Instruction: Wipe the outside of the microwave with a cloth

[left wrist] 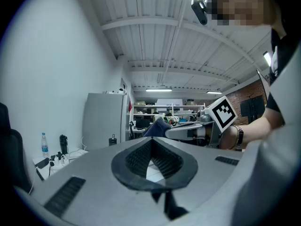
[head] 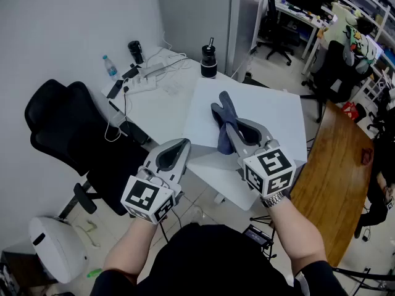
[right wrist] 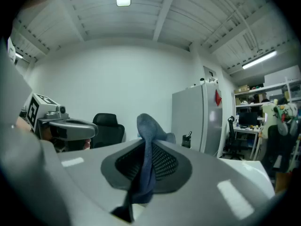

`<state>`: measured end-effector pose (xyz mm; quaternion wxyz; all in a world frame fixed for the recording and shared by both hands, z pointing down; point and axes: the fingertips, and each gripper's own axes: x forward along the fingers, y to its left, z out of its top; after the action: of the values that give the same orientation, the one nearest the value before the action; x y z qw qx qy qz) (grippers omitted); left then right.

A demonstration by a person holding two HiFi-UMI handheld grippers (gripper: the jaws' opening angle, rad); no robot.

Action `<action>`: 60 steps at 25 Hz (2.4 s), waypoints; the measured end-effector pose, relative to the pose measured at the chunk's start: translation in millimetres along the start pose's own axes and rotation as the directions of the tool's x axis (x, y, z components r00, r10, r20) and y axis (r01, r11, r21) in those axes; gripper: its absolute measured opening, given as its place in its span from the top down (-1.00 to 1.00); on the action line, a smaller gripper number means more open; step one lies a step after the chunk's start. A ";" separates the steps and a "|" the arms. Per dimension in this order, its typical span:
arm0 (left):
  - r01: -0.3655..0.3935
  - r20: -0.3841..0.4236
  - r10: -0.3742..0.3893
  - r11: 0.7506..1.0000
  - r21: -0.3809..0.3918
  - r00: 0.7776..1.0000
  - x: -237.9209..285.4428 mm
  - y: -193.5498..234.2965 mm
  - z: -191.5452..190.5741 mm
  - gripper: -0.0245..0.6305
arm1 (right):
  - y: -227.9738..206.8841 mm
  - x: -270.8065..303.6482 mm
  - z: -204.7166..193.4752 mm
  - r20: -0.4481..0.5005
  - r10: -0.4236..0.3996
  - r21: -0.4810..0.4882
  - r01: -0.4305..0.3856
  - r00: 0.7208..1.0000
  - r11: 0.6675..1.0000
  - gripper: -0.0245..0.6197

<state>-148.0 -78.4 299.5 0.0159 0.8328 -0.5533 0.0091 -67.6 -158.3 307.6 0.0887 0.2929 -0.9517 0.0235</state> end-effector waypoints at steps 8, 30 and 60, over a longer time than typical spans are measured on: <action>0.034 -0.016 -0.034 0.999 0.002 0.999 23.9 75.0 -7.7 0.91 | 5.6 99.0 -2.0 -0.049 0.015 -0.006 -0.016 0.999 1.000 0.81; 0.094 -0.056 -0.097 0.994 -0.056 0.994 62.2 147.5 -38.6 0.91 | -5.9 195.4 -77.4 -0.431 -0.035 -0.196 -0.056 0.902 0.979 0.81; 0.154 -0.044 -0.155 0.988 -0.023 0.987 84.5 84.2 -27.0 0.91 | -121.1 86.0 -97.4 -0.436 -0.234 -0.225 0.147 0.869 0.963 0.81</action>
<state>-192.9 -187.9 330.6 0.0375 0.8726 -0.4865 0.0213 -54.4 -296.7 418.2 0.3394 0.3623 -0.8681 -0.0053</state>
